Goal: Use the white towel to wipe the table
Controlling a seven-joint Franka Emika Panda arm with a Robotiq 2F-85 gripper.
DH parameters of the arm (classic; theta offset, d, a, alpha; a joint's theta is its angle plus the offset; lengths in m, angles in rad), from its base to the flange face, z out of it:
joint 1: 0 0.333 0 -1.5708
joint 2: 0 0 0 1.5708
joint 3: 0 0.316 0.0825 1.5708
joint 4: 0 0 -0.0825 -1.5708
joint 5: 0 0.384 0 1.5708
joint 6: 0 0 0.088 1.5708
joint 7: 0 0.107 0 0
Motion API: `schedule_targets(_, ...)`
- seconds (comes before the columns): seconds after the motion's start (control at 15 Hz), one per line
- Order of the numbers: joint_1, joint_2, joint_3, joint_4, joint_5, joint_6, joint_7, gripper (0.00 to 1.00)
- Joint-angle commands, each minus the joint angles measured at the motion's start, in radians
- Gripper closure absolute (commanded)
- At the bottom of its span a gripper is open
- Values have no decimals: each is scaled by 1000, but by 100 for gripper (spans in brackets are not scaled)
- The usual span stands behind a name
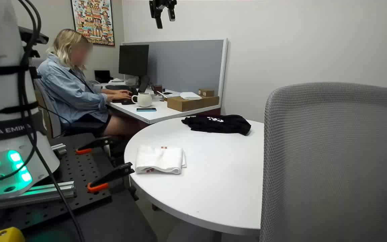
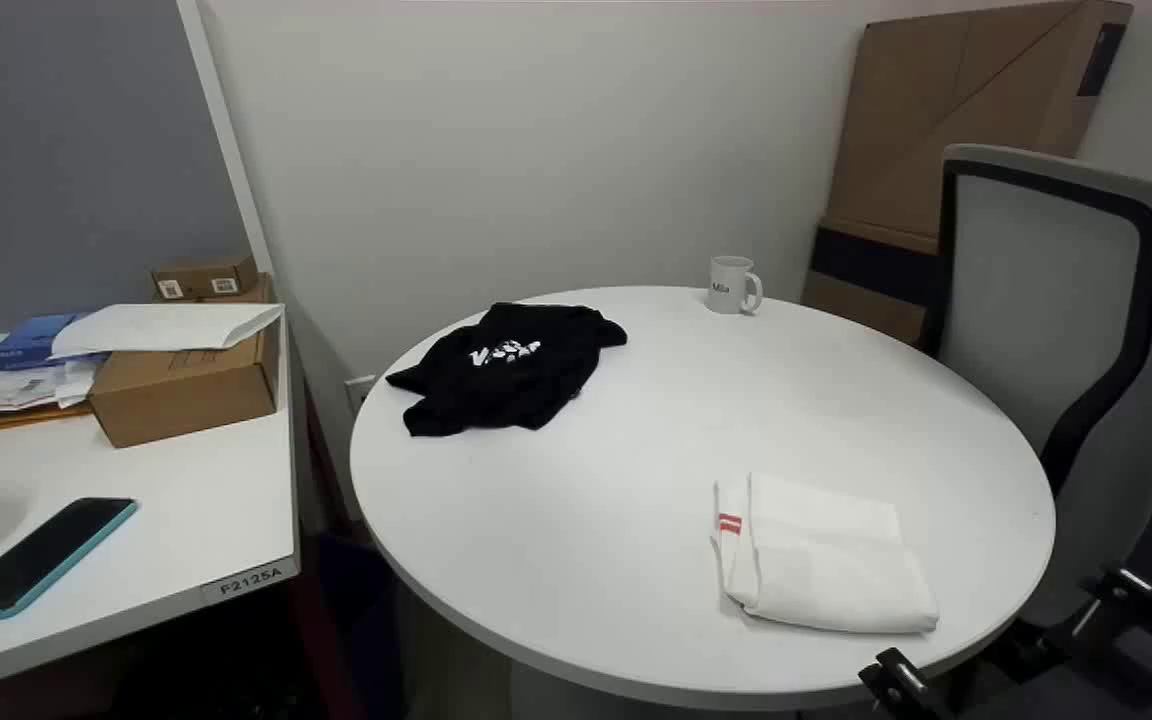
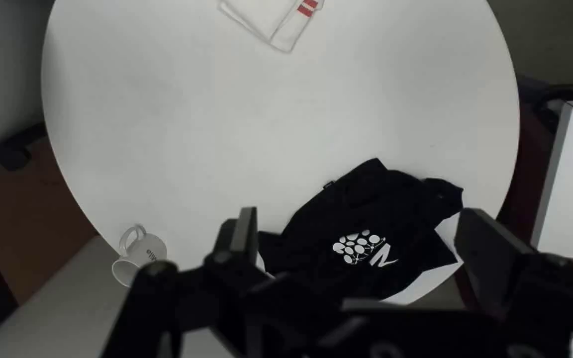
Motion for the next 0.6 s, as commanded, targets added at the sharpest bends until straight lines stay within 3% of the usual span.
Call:
schedule_targets(0.0, 35, 5, -29, 4, -11, -3, 9, 0)
schedule_targets(0.27, 45, 19, -41, -44, -20, 64, 17, 0)
schedule_targets(0.53, 30, 49, -52, -160, -45, 247, 77, 0)
